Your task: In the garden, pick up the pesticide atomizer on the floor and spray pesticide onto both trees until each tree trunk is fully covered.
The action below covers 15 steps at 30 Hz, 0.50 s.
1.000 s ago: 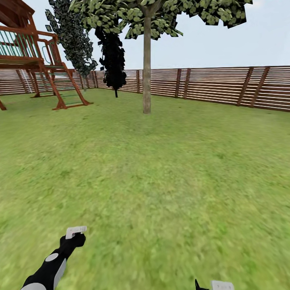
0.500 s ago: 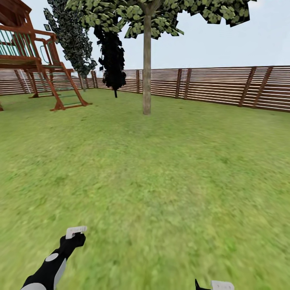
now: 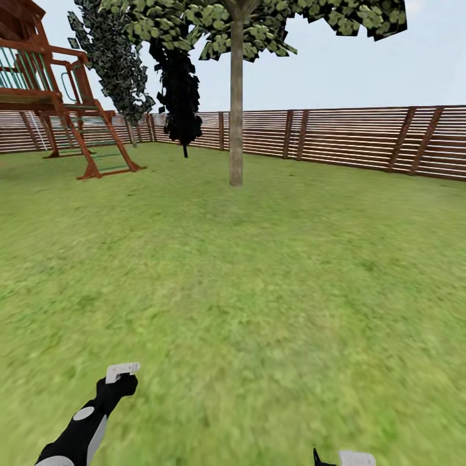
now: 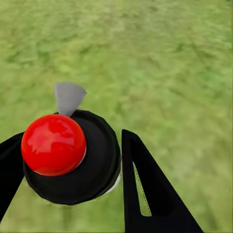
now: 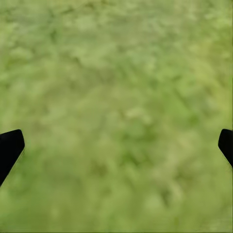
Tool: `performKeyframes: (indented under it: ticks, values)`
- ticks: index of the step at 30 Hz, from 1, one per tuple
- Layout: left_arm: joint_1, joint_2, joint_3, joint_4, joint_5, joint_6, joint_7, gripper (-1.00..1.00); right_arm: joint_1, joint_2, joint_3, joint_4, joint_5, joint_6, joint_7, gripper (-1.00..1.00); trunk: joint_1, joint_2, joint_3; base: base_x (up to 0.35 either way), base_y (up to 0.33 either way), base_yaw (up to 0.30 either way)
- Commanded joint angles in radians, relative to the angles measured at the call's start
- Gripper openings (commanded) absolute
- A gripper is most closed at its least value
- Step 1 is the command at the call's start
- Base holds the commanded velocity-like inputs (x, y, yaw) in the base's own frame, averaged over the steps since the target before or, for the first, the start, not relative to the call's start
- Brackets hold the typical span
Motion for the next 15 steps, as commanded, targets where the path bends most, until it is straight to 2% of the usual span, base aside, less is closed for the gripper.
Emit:
performKeyframes:
  ticks: [1, 15]
  values:
    - [0.000, -0.001, 0.000, -0.002, 0.000, 0.000, 0.000, -1.00, 0.000, 0.000, 0.000, 0.000, 0.000, 0.000, 0.000, 1.00, 0.000, 0.000, 0.000, 0.338, 0.000, 0.000]
    - [0.000, 0.004, 0.001, 0.002, -0.001, 0.000, -0.001, -1.00, 0.000, 0.000, 0.000, 0.000, 0.000, 0.000, 0.000, 1.00, 0.000, 0.000, 0.000, 0.338, 0.000, 0.000]
